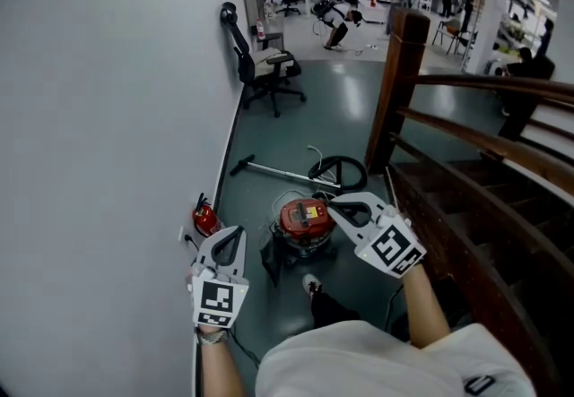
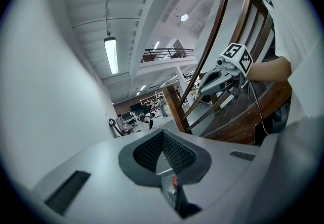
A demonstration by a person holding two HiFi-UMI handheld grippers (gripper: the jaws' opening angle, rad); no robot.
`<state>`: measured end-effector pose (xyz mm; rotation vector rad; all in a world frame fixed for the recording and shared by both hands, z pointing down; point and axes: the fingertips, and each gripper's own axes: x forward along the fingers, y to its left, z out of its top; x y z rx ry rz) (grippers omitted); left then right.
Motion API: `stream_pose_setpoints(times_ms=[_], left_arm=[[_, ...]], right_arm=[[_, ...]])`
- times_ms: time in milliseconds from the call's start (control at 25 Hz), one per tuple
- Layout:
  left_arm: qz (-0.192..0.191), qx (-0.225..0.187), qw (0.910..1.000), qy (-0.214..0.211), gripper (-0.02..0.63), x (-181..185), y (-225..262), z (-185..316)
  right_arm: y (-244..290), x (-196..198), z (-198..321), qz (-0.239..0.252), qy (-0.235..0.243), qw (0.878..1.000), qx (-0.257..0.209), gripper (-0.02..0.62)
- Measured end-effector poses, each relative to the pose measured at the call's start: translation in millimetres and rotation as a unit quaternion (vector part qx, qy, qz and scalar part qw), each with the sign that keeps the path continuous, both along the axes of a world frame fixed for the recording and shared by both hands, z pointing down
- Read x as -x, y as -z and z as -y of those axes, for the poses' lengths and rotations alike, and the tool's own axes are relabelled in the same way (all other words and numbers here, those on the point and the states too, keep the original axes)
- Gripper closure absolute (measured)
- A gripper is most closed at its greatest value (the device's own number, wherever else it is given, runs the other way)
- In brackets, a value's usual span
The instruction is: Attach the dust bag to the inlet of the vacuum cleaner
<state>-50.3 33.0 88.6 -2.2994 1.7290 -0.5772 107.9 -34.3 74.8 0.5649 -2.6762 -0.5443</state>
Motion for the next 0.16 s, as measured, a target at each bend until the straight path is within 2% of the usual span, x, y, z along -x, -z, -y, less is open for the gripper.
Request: stream_pose_setpoints(times_ms=[160], left_arm=[[0.000,0.000,1.0000,0.001,0.604,0.9,-0.9,0.3]], right_arm=[[0.2,-1.2,-0.3,0.006,-0.003,1.000,0.002,0.568]])
